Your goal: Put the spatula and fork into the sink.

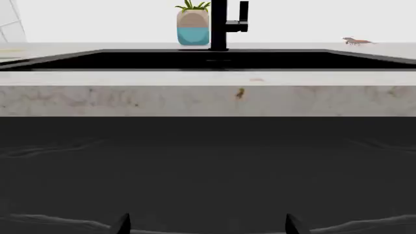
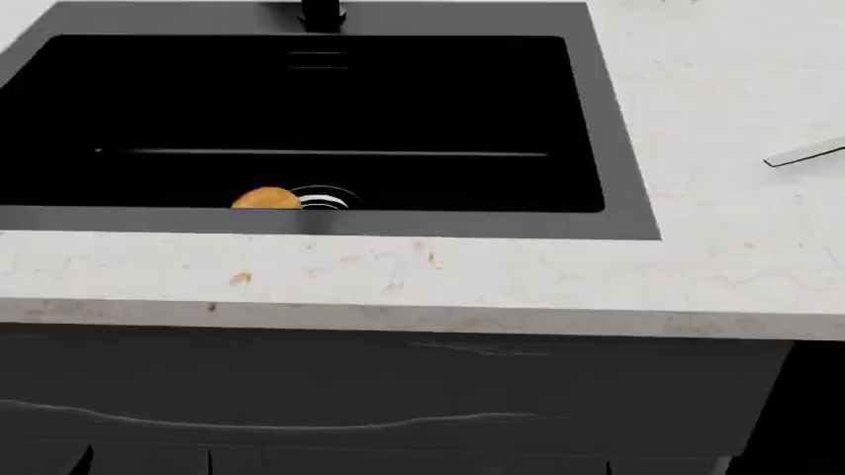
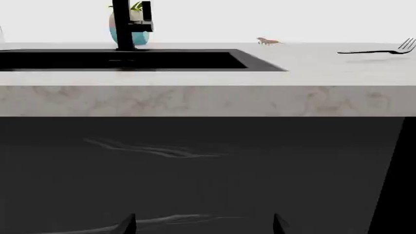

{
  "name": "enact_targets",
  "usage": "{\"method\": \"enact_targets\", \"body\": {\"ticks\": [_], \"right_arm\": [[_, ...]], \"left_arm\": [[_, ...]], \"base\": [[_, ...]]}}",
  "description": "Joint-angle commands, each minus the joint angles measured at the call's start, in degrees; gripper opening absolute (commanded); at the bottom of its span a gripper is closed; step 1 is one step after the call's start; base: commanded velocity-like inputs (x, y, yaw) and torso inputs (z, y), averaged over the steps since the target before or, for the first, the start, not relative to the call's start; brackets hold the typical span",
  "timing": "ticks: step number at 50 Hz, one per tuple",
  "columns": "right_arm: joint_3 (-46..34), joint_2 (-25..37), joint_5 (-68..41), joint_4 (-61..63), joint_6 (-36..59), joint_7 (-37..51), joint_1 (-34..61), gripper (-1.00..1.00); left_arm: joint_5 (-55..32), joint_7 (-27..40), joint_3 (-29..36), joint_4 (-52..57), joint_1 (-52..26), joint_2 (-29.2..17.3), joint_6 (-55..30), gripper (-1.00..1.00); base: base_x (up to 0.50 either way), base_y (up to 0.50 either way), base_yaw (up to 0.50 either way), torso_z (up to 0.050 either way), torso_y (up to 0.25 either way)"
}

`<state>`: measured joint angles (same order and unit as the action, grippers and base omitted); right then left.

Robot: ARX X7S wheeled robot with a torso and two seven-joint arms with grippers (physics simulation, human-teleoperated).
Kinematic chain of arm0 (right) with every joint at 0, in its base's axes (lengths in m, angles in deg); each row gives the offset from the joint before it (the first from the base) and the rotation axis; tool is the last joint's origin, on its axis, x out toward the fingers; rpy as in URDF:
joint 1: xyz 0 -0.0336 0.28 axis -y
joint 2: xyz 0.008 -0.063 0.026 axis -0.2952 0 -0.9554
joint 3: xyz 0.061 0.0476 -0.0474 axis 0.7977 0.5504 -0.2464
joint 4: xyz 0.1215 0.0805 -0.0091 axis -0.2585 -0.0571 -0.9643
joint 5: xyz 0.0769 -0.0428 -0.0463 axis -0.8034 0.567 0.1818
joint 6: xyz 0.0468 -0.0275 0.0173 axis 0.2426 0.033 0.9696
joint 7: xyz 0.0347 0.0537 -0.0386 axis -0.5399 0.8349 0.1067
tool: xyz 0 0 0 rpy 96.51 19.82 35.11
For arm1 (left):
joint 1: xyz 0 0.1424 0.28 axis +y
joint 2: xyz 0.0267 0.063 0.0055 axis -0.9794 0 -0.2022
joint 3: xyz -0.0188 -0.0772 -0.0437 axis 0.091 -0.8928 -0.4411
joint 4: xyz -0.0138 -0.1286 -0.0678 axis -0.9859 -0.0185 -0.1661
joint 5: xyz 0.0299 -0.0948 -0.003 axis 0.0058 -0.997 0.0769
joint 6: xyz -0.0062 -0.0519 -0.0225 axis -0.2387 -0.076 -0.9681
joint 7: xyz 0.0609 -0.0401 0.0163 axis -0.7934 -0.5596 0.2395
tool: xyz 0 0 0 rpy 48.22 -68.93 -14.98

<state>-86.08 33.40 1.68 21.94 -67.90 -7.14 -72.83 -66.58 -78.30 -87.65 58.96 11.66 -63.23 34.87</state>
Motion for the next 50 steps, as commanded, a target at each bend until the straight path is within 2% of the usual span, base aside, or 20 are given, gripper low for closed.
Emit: {"method": "enact_targets", "body": {"ticks": [1,22,38,39,50], "right_arm": [[-0.72,0.54,-0.54,0.0,0.0,0.72,0.0,1.0],[-4.52,3.42,-3.49,0.78,-0.75,4.15,-0.72,1.0],[-4.52,3.42,-3.49,0.78,-0.75,4.15,-0.72,1.0],[-4.58,3.47,-3.58,1.31,-0.44,4.25,-0.87,1.0],[-6.06,3.87,-3.52,-1.19,-1.86,5.94,0.35,1.0]], "left_arm": [[0.0,0.64,0.64,0.0,0.0,-0.57,0.0,1.0],[-3.59,4.26,3.77,0.48,1.09,-3.5,0.55,1.0],[-3.59,4.26,3.77,0.48,1.09,-3.5,0.55,1.0],[-1.76,1.86,1.4,0.91,1.34,-1.48,0.14,1.0],[-4.11,3.41,3.21,1.8,1.02,-3.0,-1.03,1.0]], "base": [[0.0,0.0,0.0,0.0,0.0],[0.0,0.0,0.0,0.0,0.0],[0.0,0.0,0.0,0.0,0.0],[0.0,0.0,0.0,0.0,0.0],[0.0,0.0,0.0,0.0,0.0]]}}
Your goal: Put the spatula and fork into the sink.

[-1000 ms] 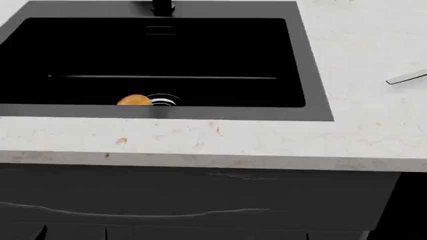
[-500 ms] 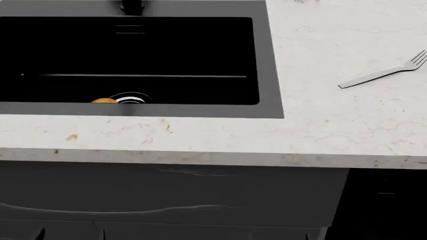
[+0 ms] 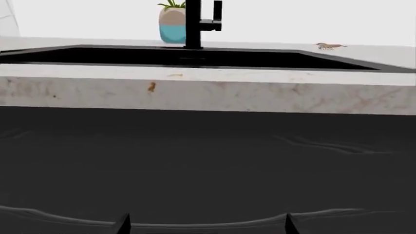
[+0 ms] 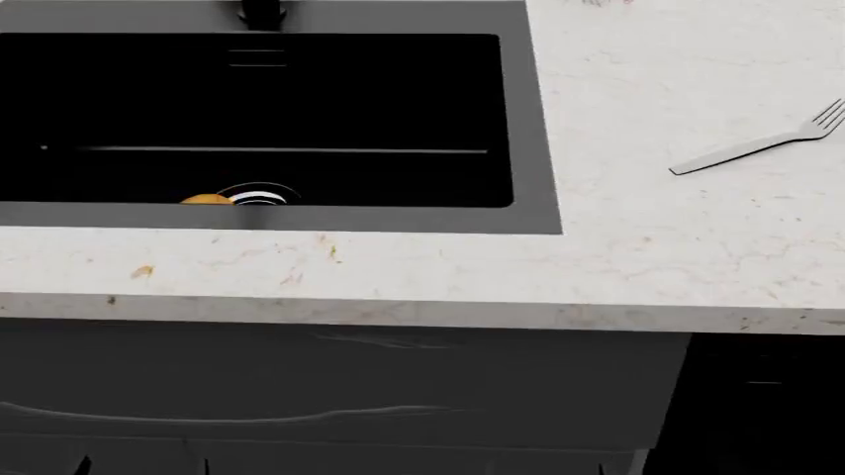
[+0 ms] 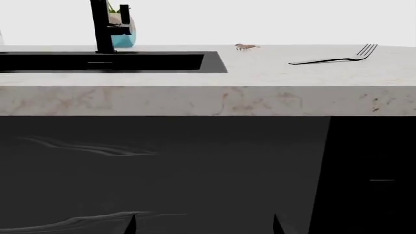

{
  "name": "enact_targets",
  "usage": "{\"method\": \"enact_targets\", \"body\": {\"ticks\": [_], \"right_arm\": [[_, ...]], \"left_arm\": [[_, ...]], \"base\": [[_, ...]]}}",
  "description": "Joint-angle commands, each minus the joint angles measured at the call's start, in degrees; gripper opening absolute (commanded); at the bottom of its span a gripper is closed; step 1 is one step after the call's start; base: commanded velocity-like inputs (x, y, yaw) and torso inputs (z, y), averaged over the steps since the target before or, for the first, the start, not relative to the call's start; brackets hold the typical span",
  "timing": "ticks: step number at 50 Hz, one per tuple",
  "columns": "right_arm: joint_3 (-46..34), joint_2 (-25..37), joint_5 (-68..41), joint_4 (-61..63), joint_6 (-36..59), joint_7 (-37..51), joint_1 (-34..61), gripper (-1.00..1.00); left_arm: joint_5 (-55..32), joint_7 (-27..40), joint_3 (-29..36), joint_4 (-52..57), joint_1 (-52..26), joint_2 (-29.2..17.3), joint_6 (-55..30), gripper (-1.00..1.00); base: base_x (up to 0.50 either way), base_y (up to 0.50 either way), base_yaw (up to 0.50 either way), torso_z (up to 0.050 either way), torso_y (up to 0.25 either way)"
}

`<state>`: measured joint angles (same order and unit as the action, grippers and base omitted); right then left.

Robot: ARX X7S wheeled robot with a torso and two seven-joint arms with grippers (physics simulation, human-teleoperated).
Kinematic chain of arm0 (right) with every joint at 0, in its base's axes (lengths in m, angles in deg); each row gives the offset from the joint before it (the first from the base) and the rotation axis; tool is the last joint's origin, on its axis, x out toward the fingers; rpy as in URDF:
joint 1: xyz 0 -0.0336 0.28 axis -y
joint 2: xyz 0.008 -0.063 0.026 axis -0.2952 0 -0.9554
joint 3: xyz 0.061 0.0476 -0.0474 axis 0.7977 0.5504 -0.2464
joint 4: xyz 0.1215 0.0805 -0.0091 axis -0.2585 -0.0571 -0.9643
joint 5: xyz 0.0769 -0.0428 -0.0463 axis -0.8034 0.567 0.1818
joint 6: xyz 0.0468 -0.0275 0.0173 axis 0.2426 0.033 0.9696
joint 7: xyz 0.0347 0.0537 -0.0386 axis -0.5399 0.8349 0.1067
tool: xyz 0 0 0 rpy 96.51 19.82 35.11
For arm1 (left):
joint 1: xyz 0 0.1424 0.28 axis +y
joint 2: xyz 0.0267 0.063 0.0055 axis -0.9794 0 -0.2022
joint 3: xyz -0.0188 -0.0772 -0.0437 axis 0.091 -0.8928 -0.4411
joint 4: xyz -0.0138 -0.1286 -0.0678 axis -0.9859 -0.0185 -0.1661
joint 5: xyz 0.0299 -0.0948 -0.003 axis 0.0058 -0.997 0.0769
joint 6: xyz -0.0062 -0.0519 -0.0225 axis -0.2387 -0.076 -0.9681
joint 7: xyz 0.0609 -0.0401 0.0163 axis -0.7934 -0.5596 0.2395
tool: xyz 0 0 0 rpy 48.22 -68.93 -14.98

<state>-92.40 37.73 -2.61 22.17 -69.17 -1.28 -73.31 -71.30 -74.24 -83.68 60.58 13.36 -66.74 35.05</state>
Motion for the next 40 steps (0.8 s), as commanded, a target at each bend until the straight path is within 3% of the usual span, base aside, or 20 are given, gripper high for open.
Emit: {"method": "enact_targets", "body": {"ticks": [1,20,25,33,40], "right_arm": [[0.15,-0.4,0.71,-1.41,-0.64,0.15,0.8,1.0],[-0.8,1.94,0.49,10.87,1.26,2.59,-0.74,1.0],[-1.0,2.66,0.39,16.51,4.58,3.21,-0.3,1.0],[-0.73,3.87,-0.96,24.56,12.73,3.82,2.28,1.0],[-1.37,6.01,-2.33,34.08,24.94,3.37,6.1,1.0]], "left_arm": [[0.53,-0.46,-0.71,0.18,-0.68,0.4,-1.17,1.0],[-1.69,1.51,0.2,15.18,0.72,-2.38,-6.35,1.0],[-1.91,4.64,0.11,22.27,-1.4,-3.19,-19.66,1.0],[-5.21,4.65,-0.79,31.7,-5.44,-4.98,-33.27,1.0],[-9.24,5.7,-2.65,38.35,-13.26,-5.62,-47.17,1.0]], "base": [[0.0,0.0,0.0,0.0,0.0],[0.0,0.0,0.0,0.0,0.0],[0.0,0.0,0.0,0.0,0.0],[0.0,0.0,0.0,0.0,0.0],[0.0,0.0,0.0,0.0,0.0]]}}
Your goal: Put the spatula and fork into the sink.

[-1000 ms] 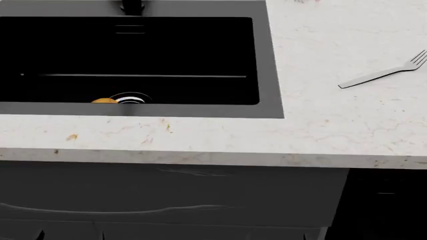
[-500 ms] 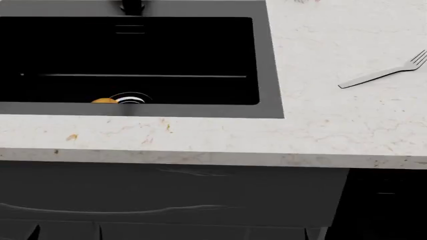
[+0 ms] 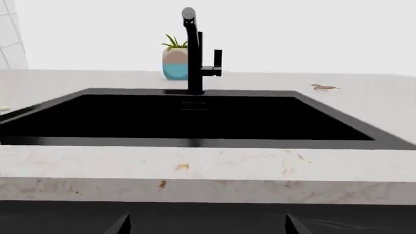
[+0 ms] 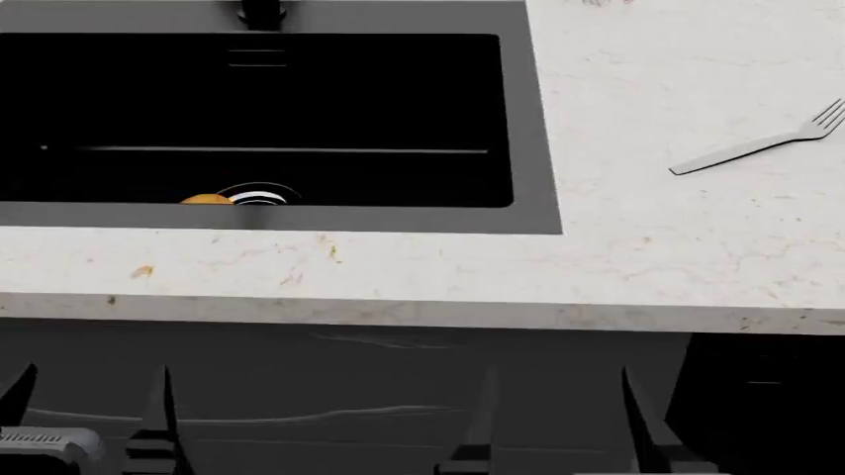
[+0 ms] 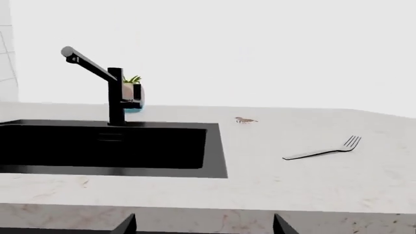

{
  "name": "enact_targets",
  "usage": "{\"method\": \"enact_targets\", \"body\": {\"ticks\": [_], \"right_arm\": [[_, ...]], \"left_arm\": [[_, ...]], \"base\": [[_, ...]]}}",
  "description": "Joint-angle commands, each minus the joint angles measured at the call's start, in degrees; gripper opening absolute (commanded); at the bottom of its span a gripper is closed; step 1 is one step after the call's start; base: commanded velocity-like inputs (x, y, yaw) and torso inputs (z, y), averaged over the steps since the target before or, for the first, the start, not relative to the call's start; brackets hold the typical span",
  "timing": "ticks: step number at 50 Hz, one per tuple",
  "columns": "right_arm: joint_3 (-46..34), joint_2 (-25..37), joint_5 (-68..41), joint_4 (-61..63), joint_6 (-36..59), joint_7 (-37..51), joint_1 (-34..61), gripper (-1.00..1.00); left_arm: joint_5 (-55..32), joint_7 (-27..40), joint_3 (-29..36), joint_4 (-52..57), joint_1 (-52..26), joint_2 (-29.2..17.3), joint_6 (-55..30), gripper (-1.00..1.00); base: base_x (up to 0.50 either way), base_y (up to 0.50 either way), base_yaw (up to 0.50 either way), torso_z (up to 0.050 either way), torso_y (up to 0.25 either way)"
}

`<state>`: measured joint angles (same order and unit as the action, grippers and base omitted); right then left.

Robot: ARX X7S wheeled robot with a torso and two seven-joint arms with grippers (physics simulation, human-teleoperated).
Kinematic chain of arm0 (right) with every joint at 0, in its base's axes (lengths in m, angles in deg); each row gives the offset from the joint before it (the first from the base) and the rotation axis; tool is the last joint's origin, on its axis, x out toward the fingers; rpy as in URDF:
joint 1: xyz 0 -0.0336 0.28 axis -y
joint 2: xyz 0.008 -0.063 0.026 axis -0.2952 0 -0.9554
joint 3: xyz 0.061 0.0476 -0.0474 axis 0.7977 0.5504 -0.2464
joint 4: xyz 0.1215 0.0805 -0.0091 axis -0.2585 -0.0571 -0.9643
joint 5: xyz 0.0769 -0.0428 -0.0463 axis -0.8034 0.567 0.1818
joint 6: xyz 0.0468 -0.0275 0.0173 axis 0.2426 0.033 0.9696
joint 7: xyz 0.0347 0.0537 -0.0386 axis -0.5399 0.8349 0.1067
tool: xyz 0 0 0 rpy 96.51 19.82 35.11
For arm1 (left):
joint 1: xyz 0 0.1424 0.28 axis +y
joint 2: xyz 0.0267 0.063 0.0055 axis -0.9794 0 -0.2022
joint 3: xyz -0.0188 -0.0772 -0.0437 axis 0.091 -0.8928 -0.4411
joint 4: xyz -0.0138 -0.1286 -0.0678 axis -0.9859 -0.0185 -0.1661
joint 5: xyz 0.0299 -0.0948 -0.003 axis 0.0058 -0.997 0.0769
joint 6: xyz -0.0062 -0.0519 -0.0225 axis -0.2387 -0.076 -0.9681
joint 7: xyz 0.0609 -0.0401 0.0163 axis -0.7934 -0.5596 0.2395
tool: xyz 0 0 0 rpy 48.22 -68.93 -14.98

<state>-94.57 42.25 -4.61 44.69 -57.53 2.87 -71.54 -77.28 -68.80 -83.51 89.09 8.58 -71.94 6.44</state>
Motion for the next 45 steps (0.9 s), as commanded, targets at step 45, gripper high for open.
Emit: {"method": "enact_targets", "body": {"ticks": [45], "right_arm": [[12.98,0.2,-17.55,14.2,68.43,1.49,50.82,1.0]], "left_arm": [[-11.75,1.19,-12.09,0.49,-54.3,-7.22,-56.1,1.0]], "base": [[0.0,0.0,0.0,0.0,0.0]]}}
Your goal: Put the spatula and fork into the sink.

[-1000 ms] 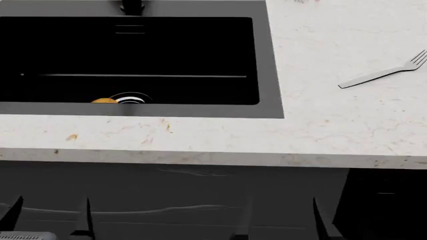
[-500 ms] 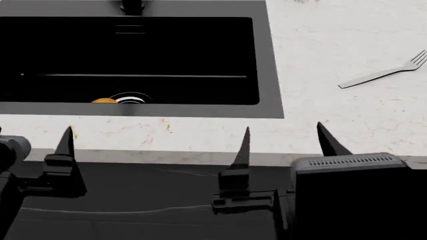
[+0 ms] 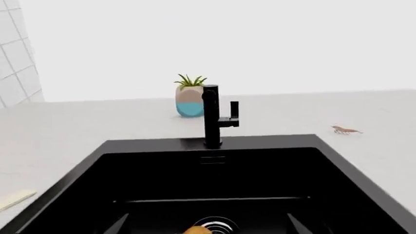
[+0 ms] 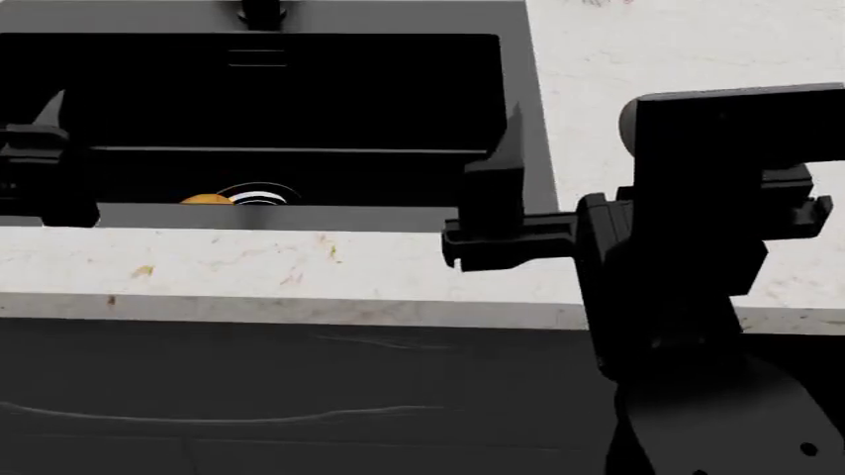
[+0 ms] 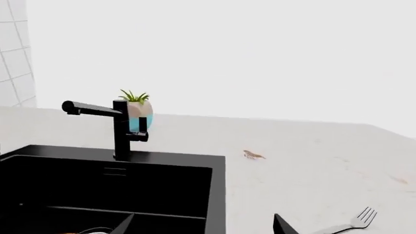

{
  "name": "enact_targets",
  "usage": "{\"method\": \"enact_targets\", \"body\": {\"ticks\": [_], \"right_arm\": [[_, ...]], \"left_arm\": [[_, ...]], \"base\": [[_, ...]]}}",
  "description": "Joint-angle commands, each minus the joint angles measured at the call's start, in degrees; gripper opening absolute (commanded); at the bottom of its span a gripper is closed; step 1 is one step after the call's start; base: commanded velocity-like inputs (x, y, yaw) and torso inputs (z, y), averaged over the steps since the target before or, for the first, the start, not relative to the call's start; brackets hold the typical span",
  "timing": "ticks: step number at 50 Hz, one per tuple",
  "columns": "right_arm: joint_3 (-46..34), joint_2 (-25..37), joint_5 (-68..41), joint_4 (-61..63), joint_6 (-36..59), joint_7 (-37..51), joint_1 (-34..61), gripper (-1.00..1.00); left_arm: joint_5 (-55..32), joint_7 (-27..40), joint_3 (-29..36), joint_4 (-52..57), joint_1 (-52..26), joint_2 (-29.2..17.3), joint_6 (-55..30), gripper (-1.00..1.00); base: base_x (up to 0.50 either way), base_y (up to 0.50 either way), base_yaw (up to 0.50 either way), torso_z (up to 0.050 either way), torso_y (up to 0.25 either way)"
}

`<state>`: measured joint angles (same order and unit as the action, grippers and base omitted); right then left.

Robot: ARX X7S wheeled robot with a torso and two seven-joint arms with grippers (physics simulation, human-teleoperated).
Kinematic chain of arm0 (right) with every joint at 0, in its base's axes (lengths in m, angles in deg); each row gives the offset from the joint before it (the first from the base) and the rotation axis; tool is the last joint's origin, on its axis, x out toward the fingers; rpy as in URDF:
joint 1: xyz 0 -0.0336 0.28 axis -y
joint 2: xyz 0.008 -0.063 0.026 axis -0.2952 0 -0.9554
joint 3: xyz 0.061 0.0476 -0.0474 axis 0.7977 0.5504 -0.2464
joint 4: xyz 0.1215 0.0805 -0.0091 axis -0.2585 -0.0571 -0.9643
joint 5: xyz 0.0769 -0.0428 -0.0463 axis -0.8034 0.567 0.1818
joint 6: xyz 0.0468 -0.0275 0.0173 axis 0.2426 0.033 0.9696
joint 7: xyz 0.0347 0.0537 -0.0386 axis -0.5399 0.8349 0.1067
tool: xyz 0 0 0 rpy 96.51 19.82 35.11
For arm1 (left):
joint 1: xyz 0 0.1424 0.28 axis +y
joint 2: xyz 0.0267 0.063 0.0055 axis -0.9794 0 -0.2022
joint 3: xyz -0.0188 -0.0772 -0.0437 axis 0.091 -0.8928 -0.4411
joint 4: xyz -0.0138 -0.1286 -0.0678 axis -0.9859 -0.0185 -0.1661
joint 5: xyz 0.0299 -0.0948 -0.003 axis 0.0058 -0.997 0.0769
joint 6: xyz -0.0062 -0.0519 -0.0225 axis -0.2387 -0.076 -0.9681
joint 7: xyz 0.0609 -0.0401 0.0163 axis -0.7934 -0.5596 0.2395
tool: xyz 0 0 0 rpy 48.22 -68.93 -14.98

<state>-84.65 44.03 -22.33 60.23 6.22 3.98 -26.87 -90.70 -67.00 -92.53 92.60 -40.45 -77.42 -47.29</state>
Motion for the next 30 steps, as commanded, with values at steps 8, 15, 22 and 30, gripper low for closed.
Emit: {"method": "enact_targets", "body": {"ticks": [8,15,22,30], "right_arm": [[3.63,-1.62,-0.24,-0.91,4.74,0.77,6.17,1.0],[5.94,-2.36,-1.42,-0.66,5.79,0.75,6.67,1.0],[7.04,-2.52,-2.05,-0.03,5.69,0.9,6.73,1.0],[7.52,-2.96,-2.7,-0.26,5.32,1.06,7.09,1.0]], "left_arm": [[1.49,0.19,-4.82,-1.81,-7.22,-3.54,-5.18,1.0],[0.78,0.95,-5.2,-1.29,-8.28,-4.69,-6.72,1.0],[-0.08,1.7,-5.47,-1.41,-8.11,-4.73,-6.48,1.0],[-0.74,2.09,-5.21,-1.76,-7.05,-4.92,-5.31,1.0]], "base": [[0.0,0.0,0.0,0.0,0.0],[0.0,0.0,0.0,0.0,0.0],[0.17,0.46,0.0,0.0,0.0],[0.2,0.5,0.0,0.0,0.0]]}}
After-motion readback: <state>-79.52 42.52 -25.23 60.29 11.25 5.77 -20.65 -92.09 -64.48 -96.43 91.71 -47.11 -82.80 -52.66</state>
